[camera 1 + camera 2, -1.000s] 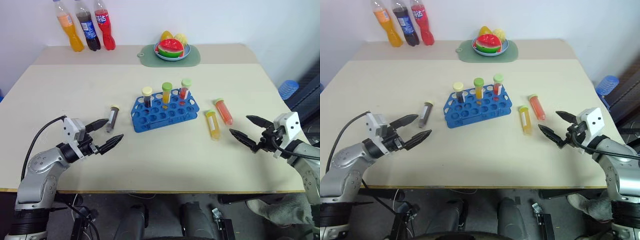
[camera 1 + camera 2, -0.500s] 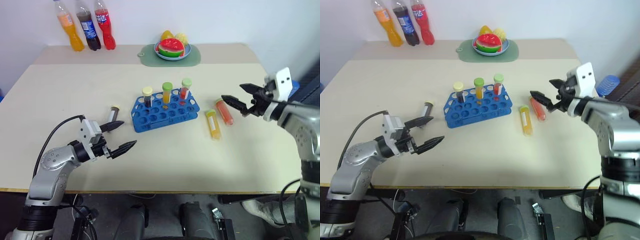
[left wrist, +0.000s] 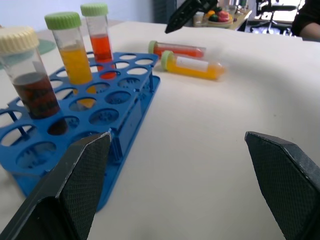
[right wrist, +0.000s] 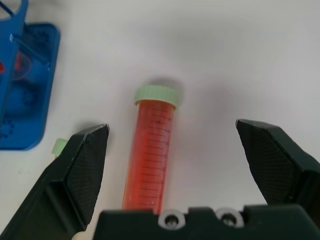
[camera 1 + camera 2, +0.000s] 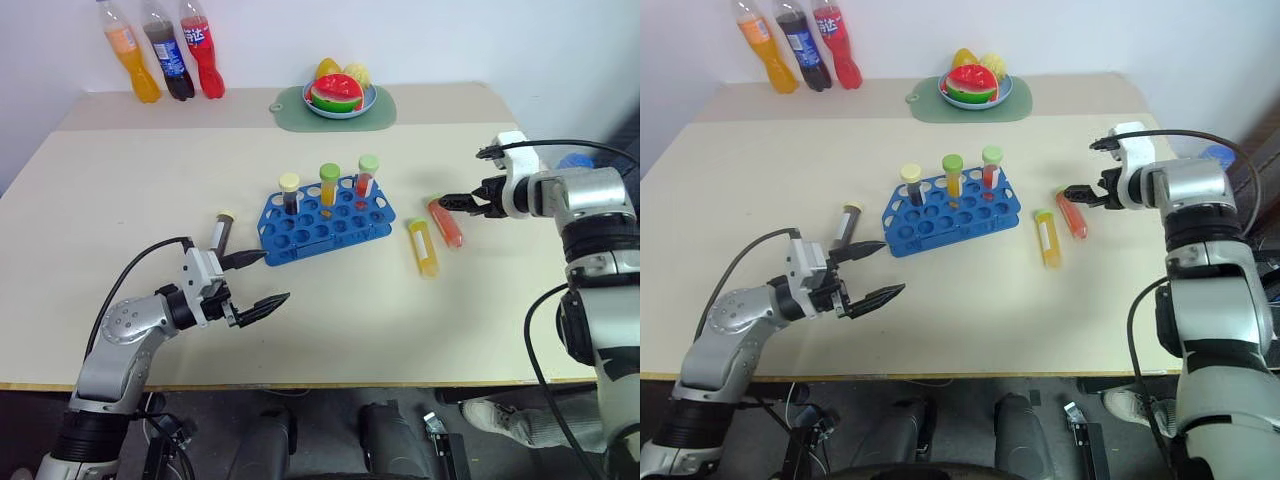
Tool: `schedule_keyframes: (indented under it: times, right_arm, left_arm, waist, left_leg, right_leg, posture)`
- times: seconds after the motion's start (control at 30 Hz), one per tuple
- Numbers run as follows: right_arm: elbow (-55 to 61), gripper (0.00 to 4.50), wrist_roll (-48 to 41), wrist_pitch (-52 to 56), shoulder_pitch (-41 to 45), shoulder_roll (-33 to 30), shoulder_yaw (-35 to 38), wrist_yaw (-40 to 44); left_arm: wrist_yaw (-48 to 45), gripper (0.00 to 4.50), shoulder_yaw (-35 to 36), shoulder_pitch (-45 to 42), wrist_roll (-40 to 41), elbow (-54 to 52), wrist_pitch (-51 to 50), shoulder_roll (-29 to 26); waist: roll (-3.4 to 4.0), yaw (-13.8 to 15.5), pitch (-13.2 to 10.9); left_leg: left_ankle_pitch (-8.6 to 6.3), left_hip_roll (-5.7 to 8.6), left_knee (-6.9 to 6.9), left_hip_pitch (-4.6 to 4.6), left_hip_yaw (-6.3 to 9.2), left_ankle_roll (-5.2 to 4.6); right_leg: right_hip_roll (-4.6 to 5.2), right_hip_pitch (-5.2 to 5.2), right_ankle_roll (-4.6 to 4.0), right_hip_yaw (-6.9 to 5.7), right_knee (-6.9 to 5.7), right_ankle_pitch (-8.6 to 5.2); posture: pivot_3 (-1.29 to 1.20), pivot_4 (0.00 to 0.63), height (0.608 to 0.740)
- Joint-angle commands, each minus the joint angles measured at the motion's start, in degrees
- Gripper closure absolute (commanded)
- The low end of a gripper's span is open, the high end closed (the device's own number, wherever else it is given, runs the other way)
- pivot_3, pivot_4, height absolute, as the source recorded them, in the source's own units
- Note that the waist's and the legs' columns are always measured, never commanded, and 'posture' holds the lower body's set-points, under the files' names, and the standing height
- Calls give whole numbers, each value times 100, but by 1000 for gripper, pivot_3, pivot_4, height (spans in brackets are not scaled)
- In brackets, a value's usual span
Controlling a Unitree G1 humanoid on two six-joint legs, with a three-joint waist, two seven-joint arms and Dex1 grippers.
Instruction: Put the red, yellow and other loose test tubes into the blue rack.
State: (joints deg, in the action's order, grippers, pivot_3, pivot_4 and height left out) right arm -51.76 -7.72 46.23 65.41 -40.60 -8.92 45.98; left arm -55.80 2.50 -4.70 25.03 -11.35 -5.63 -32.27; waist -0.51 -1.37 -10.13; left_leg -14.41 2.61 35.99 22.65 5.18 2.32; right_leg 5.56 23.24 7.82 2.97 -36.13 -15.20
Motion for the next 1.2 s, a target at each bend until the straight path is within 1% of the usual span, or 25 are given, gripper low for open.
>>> schedule_keyframes:
  times: [0.03,0.1,0.3,0.4,0.47,0.57,0.6,0.77,0.87,0.93,1.0,1.03,1.07,1.1,1.13,1.17,1.2]
  right_arm:
    - [-660,0,364,-419,438,118,-137,307]
    - [-1026,0,540,-625,560,202,-223,491]
    - [-1833,0,1101,-1122,816,371,-421,704]
    - [-2045,863,1376,-1277,903,483,-548,846]
    - [-2139,1820,1497,-1307,951,537,-560,893]
    - [-2204,3458,1635,-1383,981,596,-560,946]
    - [-2213,3695,1671,-1423,984,603,-550,957]
    - [-2212,3737,1863,-1737,895,519,-521,914]
    - [-2147,3737,1779,-2029,871,351,-299,818]
    - [-2030,3737,1483,-2248,882,206,106,630]
    - [-1626,3737,738,-2864,638,96,929,790]
    - [-1391,3737,520,-3160,449,75,1171,900]
    - [-939,3737,347,-3752,25,89,1359,979]
    - [-249,3737,133,-4329,-591,221,1508,1117]
    - [413,3737,-79,-4677,-1149,373,1650,1169]
    - [885,3737,-225,-4844,-1526,485,1739,1178]
    - [1526,3737,-400,-4941,-1992,758,1840,962]
  left_arm:
    - [107,46,86,170,18,-346,73,3]
    - [200,46,102,283,21,-452,23,9]
    - [386,46,113,721,-9,-709,17,8]
    - [513,0,128,882,16,-856,-15,33]
    - [578,0,126,957,27,-917,-24,51]
    - [630,0,119,1051,13,-927,8,83]
    - [667,0,103,1056,11,-974,-24,89]
    - [781,0,21,983,3,-1066,-132,120]
    - [797,0,1,887,-12,-1021,-156,134]
    - [799,0,6,806,-2,-977,-162,146]
    - [767,0,-11,718,-23,-893,-135,144]
    - [757,0,-13,696,-24,-863,-130,144]
    - [744,0,-24,653,-26,-812,-125,153]
    - [701,0,-40,588,-42,-721,-104,148]
    - [650,0,-60,531,-59,-638,-77,135]
    - [607,0,-66,495,-69,-578,-52,122]
    - [562,0,-64,428,-54,-509,-53,107]
  waist:
    - [0,0,0]
    - [0,4,0]
    - [4,8,-2]
    - [6,-5,-3]
    - [6,-29,-4]
    - [8,-82,-3]
    - [8,-90,-4]
    - [9,-106,-4]
    - [13,-106,-7]
    - [16,-105,-8]
    - [16,-102,-8]
    - [17,-103,-9]
    - [16,-104,-8]
    - [7,-105,-3]
    - [5,-108,-2]
    - [4,-109,0]
    - [3,-109,1]
  left_leg:
    - [0,0,0,0,0,-1]
    - [-1,0,0,0,-1,-1]
    - [-1,1,0,1,-1,-1]
    - [-1,1,0,0,-1,-1]
    - [-1,1,0,0,-1,0]
    - [-1,1,0,0,-1,0]
    - [-1,1,0,0,0,0]
    - [-1,1,0,0,0,0]
    - [-1,1,0,0,0,0]
    - [-1,1,1,0,0,0]
    - [-1,2,0,1,0,0]
    - [-1,2,0,1,-1,0]
    - [-1,2,-1,0,-1,-1]
    - [-1,1,-3,-1,-1,-1]
    - [-4,-3,-2,-6,0,-5]
    - [-7,-6,3,-11,-1,-10]
    - [-7,-7,4,-13,0,-11]
  right_leg:
    - [0,0,0,0,1,0]
    - [0,1,0,0,0,0]
    - [0,2,0,1,-1,0]
    - [0,3,0,1,-2,0]
    - [0,4,0,1,-4,0]
    - [0,4,0,1,-5,0]
    - [0,4,0,1,-5,0]
    - [0,4,0,1,-5,0]
    - [0,4,0,1,-5,0]
    - [0,4,0,1,-6,0]
    - [0,3,0,1,-4,0]
    - [0,2,0,1,-4,0]
    - [0,2,0,1,-3,1]
    - [-1,1,0,1,-3,0]
    - [-6,-8,1,-1,-2,0]
    - [-9,-14,1,-1,-3,0]
    - [-9,-16,2,-1,-5,0]
  posture:
    - [0,150,740]
    - [0,150,740]
    - [0,150,740]
    - [0,150,740]
    - [0,150,740]
    - [0,150,740]
    - [0,150,740]
    - [0,150,740]
    - [0,150,740]
    - [0,150,740]
    - [0,150,740]
    - [0,150,740]
    - [0,150,740]
    - [0,150,740]
    - [0,150,740]
    - [0,150,740]
    - [0,150,740]
